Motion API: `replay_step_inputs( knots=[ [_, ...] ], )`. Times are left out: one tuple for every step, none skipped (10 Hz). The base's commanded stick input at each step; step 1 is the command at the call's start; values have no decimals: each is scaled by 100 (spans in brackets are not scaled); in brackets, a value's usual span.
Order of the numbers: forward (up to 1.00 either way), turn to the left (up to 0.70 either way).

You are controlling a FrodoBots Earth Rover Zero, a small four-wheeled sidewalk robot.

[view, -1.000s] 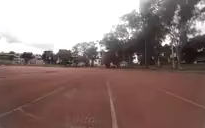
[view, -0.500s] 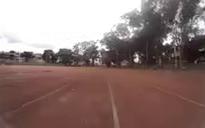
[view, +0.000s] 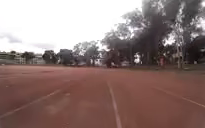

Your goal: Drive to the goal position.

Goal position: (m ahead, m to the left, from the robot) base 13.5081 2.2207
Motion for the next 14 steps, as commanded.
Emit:
replay_step_inputs(
  knots=[
    [70, 0],
    [70, 0],
    [70, 0],
    [70, 0],
    [70, 0],
    [70, 0],
    [70, 0],
    [70, 0],
    [70, 0],
    [70, 0],
    [70, 0],
    [70, 0],
    [70, 0],
    [70, 0]
  ],
)
